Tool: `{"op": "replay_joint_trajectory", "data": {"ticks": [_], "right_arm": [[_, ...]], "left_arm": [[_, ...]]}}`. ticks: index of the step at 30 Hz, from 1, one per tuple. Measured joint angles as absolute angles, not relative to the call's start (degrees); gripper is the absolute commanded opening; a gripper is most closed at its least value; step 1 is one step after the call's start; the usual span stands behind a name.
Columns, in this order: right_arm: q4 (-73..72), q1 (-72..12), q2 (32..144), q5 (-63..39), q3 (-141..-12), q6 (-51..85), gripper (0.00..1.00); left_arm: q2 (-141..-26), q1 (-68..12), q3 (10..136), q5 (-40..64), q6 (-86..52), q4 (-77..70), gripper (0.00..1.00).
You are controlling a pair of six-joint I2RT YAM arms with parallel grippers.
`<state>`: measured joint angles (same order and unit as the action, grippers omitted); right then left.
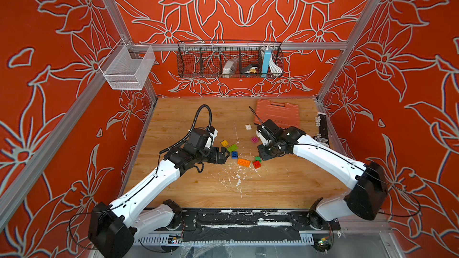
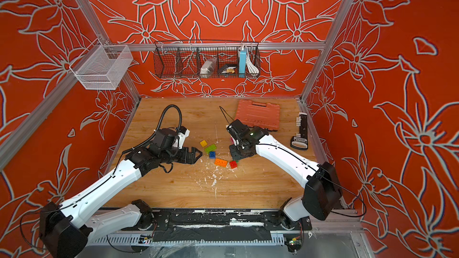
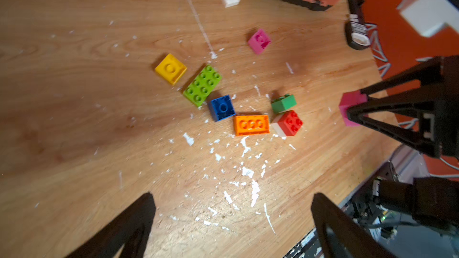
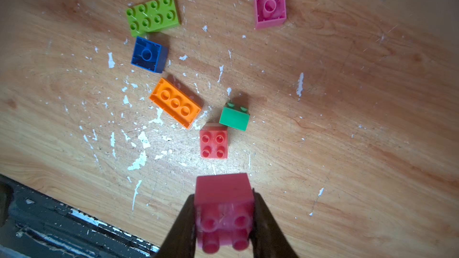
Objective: Assemble the letter r with lego
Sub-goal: Assemble the lego brick with the lego brick.
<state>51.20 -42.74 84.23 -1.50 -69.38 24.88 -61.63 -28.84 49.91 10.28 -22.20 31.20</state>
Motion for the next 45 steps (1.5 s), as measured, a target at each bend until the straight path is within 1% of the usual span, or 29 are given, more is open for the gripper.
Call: {"op": "replay_joint_trajectory", "data": {"ticks": [7, 15, 28, 45], "right_arm": [[49.9, -42.9, 86.8, -1.5, -68.4, 24.4, 0.0], [49.6, -44.7, 91.5, -1.2, -68.4, 24.4, 0.0], [49.2, -45.8, 96.2, -0.9, -68.8, 25.5, 0.0], [49.1, -45.9, 99.1, -0.9, -71.4, 27.7, 0.0]], "left_arm": [[-57.8, -28.8, 45.0, 8.8, -28.9, 31.1, 0.99], [-59.2, -29.2, 43.2, 9.1, -32.3, 31.2, 0.99], [-59.4, -30.0, 42.2, 9.3, -33.5, 30.7, 0.99], [-59.4, -30.0, 42.2, 10.1, -33.5, 30.3, 0.99]]}}
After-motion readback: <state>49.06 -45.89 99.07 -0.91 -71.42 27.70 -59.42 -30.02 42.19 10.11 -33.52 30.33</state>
